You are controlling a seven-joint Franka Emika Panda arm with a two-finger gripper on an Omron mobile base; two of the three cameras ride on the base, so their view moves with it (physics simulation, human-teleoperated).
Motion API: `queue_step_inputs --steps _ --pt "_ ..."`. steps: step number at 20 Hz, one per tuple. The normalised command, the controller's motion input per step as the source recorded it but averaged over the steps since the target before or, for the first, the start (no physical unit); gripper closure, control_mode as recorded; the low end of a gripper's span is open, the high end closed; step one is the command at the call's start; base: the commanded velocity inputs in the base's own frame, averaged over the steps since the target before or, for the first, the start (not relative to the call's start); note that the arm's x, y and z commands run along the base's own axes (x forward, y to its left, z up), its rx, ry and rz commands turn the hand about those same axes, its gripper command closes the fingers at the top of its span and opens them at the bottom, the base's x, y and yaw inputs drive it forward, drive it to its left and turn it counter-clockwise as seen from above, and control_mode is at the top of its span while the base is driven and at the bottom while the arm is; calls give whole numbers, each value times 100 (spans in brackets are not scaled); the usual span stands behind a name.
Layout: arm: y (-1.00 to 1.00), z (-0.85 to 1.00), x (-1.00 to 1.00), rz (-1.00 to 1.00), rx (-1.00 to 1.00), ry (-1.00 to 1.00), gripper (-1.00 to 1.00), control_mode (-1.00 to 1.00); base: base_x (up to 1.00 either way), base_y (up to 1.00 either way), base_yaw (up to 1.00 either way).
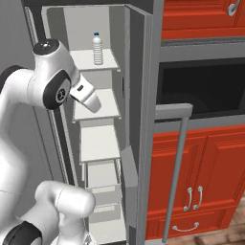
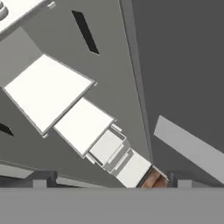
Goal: Take the bottled waters from the counter and place them in the freezer to freeze. Close the freezer door after placing the bottles.
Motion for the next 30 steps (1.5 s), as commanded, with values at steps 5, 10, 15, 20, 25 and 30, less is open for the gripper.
queue_step_inputs --steps 5,10,15,20,25,30 --pt "0 -90 -9 0 -25 4 -100 -100 0 0 0" --pt "11 -13 -16 1 -13 -9 -100 100 -46 54 3" --pt "0 0 0 0 0 0 -100 100 -93 100 7" --pt "0 0 0 0 0 0 -100 100 -81 100 10" --pt "0 0 0 0 0 0 -100 100 -34 100 7" --pt "0 0 0 0 0 0 -100 100 -4 100 3"
